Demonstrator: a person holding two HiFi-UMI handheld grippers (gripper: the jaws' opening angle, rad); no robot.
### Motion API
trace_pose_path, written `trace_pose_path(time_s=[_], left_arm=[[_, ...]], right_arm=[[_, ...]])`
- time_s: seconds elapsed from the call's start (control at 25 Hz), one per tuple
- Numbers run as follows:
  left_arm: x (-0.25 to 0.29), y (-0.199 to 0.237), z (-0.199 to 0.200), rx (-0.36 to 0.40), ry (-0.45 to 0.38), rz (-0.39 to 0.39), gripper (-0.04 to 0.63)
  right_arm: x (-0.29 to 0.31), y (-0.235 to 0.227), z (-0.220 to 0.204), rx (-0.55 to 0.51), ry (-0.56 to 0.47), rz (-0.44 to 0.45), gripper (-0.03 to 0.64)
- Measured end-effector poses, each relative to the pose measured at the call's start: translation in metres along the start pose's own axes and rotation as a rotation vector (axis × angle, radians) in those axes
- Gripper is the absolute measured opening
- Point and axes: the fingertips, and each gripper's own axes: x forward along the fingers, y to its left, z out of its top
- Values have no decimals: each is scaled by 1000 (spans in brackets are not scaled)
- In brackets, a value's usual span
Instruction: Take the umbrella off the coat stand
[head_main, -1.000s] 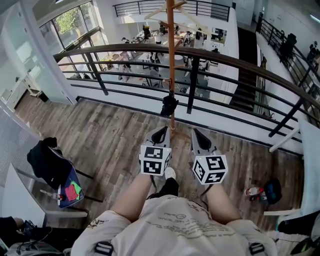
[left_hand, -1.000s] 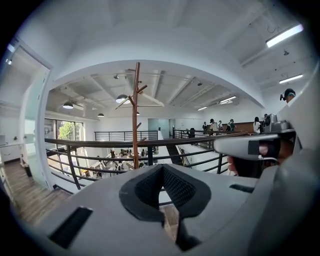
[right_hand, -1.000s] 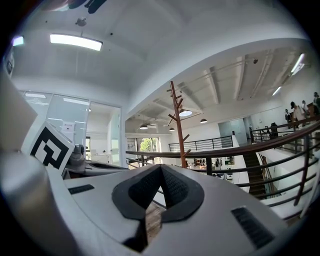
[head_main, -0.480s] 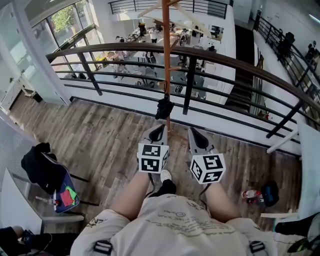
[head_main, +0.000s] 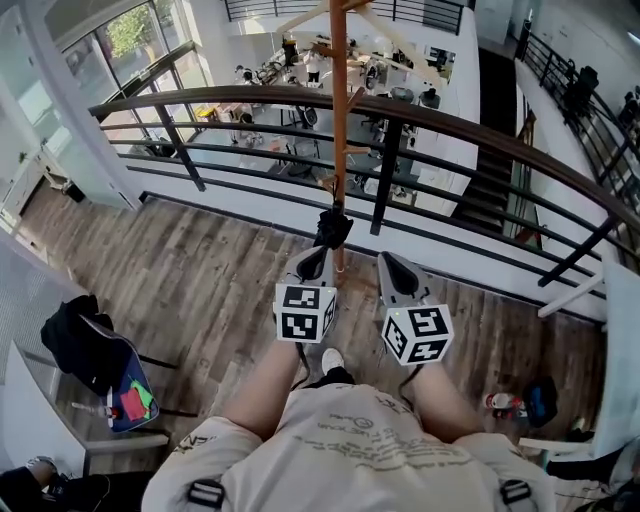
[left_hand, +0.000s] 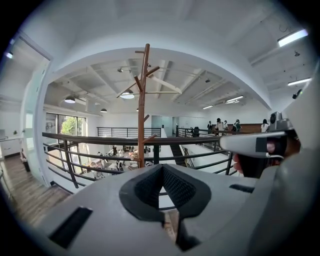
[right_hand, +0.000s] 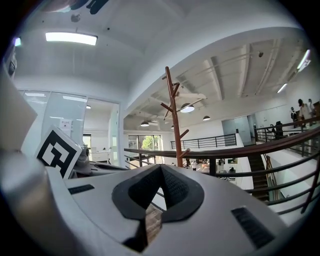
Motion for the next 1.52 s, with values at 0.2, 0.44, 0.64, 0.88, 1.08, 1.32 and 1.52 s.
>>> trace_pose_path(time_s=[0.2, 0.44, 0.64, 0.88, 1.08, 1.32, 1.52], left_arm=[[37, 25, 8, -15, 16, 8, 5], [59, 55, 11, -24, 4, -1, 5], [116, 81, 14, -37, 31, 1, 5], [151, 110, 2, -37, 44, 4, 5], [172, 125, -8, -43, 56, -21, 5], [195, 129, -28, -33, 57, -48, 11], [220, 134, -45, -26, 37, 13, 38]], right_arm=[[40, -18, 8, -4, 6, -3, 3], [77, -16, 12, -30, 5, -12, 3], [135, -45, 12, -31, 29, -4, 3], [181, -53, 3, -39, 52, -5, 3], [206, -59, -3, -37, 70, -12, 3], [226, -73, -16, -23, 102, -19, 3], [243, -87, -30, -10, 145, -10, 3]])
